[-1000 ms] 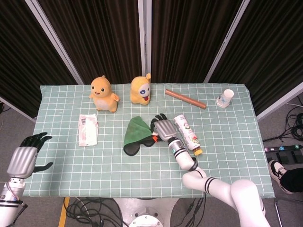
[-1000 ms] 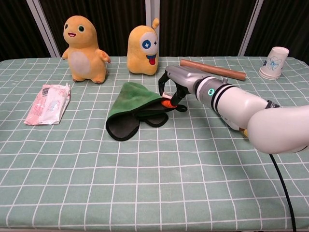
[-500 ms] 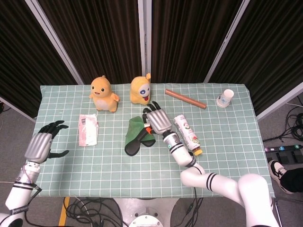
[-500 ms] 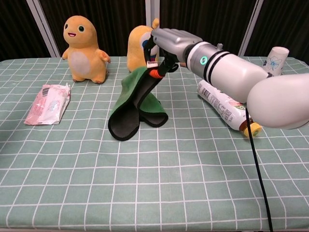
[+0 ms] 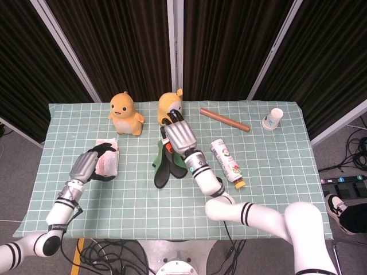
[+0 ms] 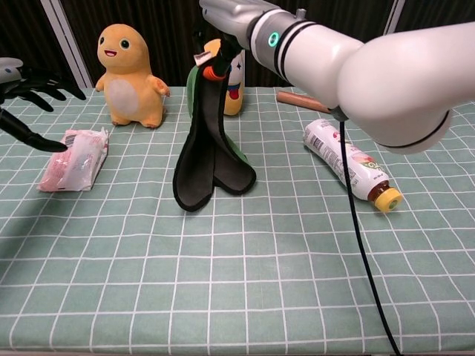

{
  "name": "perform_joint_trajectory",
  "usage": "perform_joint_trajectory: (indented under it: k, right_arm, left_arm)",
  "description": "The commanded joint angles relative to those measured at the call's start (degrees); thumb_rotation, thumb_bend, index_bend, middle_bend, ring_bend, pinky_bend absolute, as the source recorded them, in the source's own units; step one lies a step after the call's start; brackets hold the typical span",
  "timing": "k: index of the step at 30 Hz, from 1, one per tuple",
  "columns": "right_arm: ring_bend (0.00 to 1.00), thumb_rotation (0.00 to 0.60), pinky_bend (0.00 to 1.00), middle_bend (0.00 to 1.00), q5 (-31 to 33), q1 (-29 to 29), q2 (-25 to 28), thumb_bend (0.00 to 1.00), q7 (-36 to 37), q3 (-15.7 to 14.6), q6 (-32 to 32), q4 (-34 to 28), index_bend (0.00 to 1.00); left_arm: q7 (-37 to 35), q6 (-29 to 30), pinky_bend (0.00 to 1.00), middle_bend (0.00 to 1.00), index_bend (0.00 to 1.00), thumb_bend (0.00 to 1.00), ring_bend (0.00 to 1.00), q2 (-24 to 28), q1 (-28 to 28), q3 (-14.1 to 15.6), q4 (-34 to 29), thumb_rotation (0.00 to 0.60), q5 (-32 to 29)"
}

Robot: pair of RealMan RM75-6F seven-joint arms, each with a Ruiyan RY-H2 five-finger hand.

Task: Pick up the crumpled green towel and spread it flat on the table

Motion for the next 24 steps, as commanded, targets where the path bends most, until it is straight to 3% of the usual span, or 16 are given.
perform_joint_trajectory:
  k: [1,13,19,24]
  right_arm:
    - [0.09,0.6,0.06,0.24,2.7,1.5,-0.1,0.51,-1.9,1.0,1.0,-0.3,0.71]
    - [0.09,0.6,0.06,0.24,11.2,5.1,-1.3,0.5,-5.0,3.5,4.5,1.8,0.71]
    - [0.09,0.6,0.05,0.24,13.6,7.4,-2.7,0.5,-5.2,5.1,6.2,3.4,0.71]
    - [0.09,0.6,0.06,0.24,14.5,9.5,-4.0,0.5,-5.4,6.0,7.1,4.8,0.71]
  left_arm:
    - [1.5,-1.5,0.24,0.26,0.33,0.01,0.2,-1.7,-1.7,-0.9,1.0,0.6,-2.4]
    - [7.5,-3.8,0.24,0.26,0.33,0.0,0.19,-5.8,-7.1,-2.4,1.7,0.598,-7.8]
    - [7.4,-7.3,0.24,0.26,0.32,0.0,0.19,-5.6,-9.5,-4.1,0.4,0.454,-14.1]
    - [6.3,-9.7,0.24,0.26,0.32,0.0,0.19,-4.4,-10.8,-5.0,-0.5,0.397,-18.1]
